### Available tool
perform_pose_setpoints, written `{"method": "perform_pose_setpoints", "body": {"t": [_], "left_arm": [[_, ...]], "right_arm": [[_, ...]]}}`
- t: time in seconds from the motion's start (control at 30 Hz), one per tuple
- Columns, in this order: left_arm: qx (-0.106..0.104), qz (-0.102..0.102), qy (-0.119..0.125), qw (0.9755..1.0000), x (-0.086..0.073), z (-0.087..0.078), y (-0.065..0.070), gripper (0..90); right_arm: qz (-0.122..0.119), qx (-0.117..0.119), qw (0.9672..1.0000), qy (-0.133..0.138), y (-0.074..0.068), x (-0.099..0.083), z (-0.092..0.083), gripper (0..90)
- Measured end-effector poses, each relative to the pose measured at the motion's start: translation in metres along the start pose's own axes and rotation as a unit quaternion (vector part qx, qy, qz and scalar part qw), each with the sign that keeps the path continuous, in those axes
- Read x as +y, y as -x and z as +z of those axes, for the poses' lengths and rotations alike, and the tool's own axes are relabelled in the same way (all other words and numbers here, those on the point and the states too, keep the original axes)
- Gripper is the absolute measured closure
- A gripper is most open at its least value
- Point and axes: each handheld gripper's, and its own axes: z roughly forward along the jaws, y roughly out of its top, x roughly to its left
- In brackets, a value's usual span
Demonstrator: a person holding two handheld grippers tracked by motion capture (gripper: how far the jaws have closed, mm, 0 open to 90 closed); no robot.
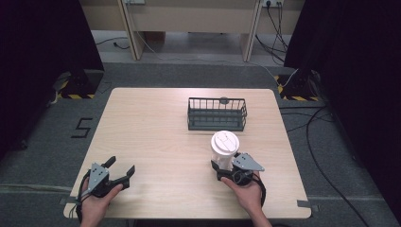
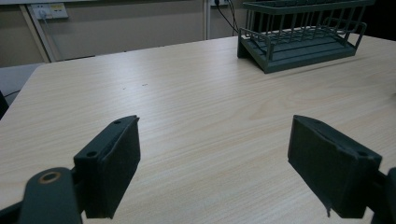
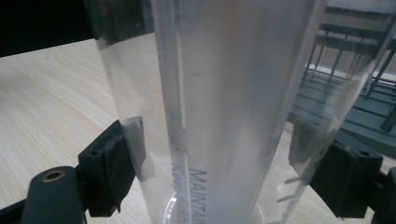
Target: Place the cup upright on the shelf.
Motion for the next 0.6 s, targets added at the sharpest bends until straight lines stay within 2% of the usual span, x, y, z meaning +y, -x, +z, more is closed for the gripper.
{"method": "perform_pose_setpoints", "body": {"t": [0.6], "left_arm": [[-0.001,-0.001,0.0,1.0,0.0,0.0,0.0,16.6]], "right_arm": [[-0.003,-0.011,0.9999,0.0,0.009,0.012,0.004,18.6]]}}
